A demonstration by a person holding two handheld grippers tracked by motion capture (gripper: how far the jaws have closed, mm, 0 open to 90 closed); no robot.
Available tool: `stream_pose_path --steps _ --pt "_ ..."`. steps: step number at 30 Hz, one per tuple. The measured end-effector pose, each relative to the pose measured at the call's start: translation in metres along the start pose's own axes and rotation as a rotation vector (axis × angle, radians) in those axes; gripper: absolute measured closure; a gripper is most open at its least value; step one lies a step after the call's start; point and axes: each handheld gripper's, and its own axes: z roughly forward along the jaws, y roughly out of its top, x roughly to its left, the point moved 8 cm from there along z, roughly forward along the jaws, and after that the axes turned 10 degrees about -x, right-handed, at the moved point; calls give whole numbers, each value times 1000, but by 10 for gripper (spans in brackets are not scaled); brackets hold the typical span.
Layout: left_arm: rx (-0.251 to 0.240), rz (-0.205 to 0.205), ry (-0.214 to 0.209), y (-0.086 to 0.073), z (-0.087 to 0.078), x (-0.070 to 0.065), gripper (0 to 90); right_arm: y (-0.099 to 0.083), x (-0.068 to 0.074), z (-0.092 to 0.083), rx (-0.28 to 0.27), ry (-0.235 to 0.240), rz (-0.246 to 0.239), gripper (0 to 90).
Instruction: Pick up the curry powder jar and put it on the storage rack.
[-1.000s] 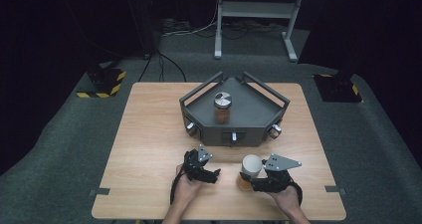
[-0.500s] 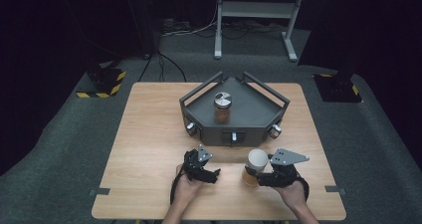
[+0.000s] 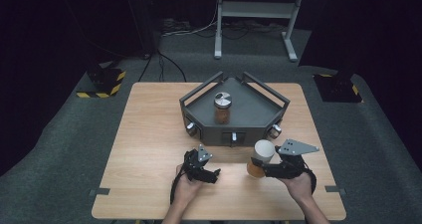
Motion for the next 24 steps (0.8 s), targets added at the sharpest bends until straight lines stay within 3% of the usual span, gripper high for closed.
stream_pose_path --steps 24 --pt "0 -1 0 0 0 0 67 44 -9 -2 -26 3 -17 353"
